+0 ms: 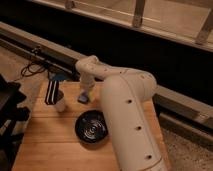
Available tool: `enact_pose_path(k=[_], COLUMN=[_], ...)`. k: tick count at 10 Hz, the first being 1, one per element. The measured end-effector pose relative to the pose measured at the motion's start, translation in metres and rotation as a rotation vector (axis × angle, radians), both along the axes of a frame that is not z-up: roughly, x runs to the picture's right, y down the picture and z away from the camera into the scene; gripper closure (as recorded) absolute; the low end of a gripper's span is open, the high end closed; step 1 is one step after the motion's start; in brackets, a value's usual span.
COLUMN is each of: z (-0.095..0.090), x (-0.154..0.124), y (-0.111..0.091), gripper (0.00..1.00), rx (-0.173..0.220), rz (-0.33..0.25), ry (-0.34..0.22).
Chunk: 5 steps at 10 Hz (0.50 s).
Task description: Place the white sponge in the ceramic bowl
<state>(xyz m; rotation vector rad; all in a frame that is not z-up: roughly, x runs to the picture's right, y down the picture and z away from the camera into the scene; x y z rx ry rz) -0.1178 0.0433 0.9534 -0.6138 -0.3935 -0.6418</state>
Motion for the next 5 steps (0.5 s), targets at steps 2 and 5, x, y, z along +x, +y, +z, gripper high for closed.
enact_pose_path(k=[2, 5], z=[0.008, 0.018], x=[-0.009, -0.019], y=[0.008, 0.020], gripper=[0.28, 0.30], rx=[-0.028, -0.051], rz=[-0.008, -0.017], ry=[-0.021, -0.011])
